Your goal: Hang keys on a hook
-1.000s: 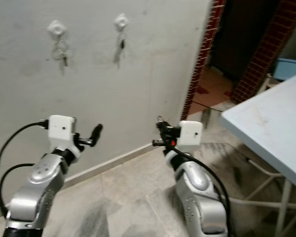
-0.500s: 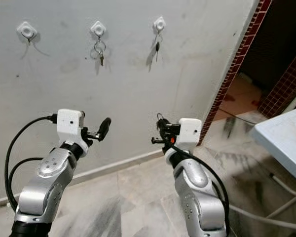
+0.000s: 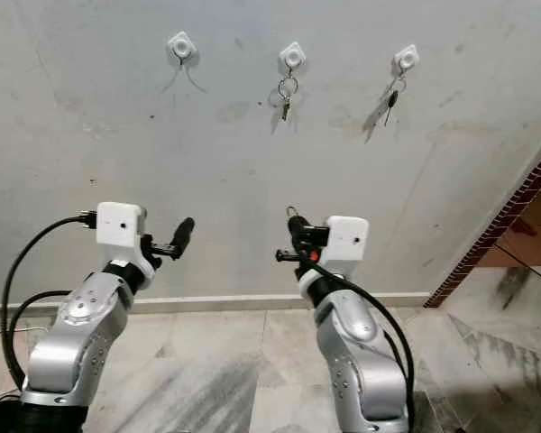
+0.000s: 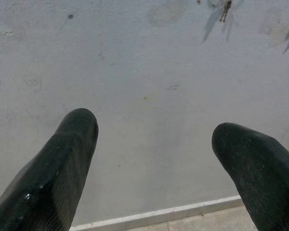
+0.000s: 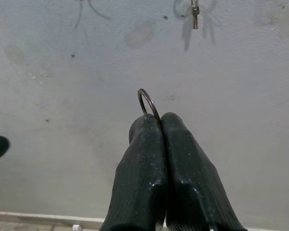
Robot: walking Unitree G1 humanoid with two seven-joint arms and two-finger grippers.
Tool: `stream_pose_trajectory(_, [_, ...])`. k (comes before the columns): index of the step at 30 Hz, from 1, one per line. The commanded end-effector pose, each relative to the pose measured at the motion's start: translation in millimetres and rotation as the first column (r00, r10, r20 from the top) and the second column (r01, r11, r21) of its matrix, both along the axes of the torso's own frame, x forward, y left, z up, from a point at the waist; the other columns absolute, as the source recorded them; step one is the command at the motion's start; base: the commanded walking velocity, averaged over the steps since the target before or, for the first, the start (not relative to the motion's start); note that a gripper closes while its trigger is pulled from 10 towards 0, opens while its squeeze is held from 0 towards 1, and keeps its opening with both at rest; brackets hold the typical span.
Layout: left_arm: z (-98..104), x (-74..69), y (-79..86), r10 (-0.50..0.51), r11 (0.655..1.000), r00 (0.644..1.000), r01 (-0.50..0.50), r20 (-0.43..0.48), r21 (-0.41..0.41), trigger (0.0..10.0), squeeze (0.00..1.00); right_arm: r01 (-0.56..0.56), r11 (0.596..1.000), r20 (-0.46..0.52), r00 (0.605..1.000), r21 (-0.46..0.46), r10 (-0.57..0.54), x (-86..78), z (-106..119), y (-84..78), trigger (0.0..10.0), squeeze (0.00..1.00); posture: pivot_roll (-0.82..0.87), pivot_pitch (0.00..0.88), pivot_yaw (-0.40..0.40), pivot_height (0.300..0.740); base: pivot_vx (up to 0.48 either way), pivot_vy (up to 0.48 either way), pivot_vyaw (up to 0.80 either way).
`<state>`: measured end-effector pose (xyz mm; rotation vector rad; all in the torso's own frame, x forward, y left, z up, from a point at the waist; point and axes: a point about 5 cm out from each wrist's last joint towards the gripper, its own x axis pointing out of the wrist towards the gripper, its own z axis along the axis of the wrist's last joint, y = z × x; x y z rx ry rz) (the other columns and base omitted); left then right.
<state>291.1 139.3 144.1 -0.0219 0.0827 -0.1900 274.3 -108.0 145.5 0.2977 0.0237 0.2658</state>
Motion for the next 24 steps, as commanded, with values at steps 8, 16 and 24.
stream_pose_trajectory(8, [1.1, 0.7, -4.5, -0.03, 0.999, 1.0, 0.03, 0.001, -0.02, 10.0, 0.0, 0.014, 1.0, 0.027, 1.0, -0.002, -0.014, 2.5, 4.3, -1.9, 10.0, 0.0, 0.19, 0.0, -0.057, 0.74, 0.0, 0.0, 0.0])
stream_pose_trajectory(16, [1.4, 1.3, -3.9, -0.024, 0.999, 1.0, 0.024, -0.001, -0.022, 10.0, 0.0, 0.008, 1.0, 0.042, 0.999, -0.005, -0.007, 3.8, 7.0, -0.3, 10.0, 0.0, 0.19, 0.0, -0.058, 0.74, 0.0, 0.153, 0.0])
stream_pose_trajectory(24, [0.4, 1.6, -4.5, -0.024, 1.0, 1.0, 0.023, -0.004, -0.016, 10.0, 0.0, 0.014, 1.0, 0.047, 0.999, -0.006, -0.014, 3.9, 7.7, -0.7, 10.0, 0.0, 0.18, 0.0, -0.059, 0.74, 0.0, 0.48, 0.0])
